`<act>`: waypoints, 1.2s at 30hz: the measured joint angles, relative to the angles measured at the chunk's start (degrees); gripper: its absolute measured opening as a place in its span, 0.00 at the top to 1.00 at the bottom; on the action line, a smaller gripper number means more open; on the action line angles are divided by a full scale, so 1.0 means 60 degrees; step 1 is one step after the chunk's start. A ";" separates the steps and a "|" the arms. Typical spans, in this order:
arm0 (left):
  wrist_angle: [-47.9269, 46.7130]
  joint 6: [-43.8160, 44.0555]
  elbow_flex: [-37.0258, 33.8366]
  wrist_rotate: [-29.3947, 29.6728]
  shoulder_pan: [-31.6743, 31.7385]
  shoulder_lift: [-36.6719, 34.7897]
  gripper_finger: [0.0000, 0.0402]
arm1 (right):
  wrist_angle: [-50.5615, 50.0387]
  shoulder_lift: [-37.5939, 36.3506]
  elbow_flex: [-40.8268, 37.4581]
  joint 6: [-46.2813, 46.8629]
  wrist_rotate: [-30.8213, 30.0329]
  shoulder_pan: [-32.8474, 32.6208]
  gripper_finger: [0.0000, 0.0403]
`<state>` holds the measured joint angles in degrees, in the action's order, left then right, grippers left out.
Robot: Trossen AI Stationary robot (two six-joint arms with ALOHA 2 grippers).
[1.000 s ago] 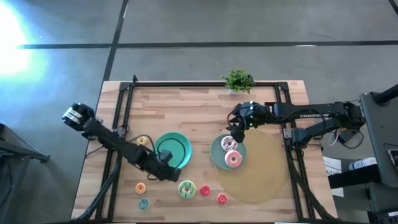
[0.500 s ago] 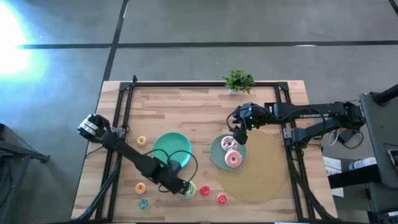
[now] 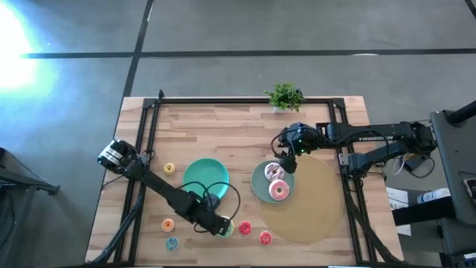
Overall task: Pick & Place donuts
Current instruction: Put the large blue donut on the blue plate
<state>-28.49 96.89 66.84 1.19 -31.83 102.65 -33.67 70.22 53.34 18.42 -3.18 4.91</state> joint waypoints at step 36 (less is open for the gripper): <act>0.2446 -0.5630 0.0348 0.1357 0.3134 -0.0324 1.00 | -0.0842 -0.1902 -0.0036 0.0408 -0.0281 -0.0004 0.49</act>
<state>-13.81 63.11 68.92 9.33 -13.03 100.71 -38.73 58.80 53.12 20.87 -4.87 4.89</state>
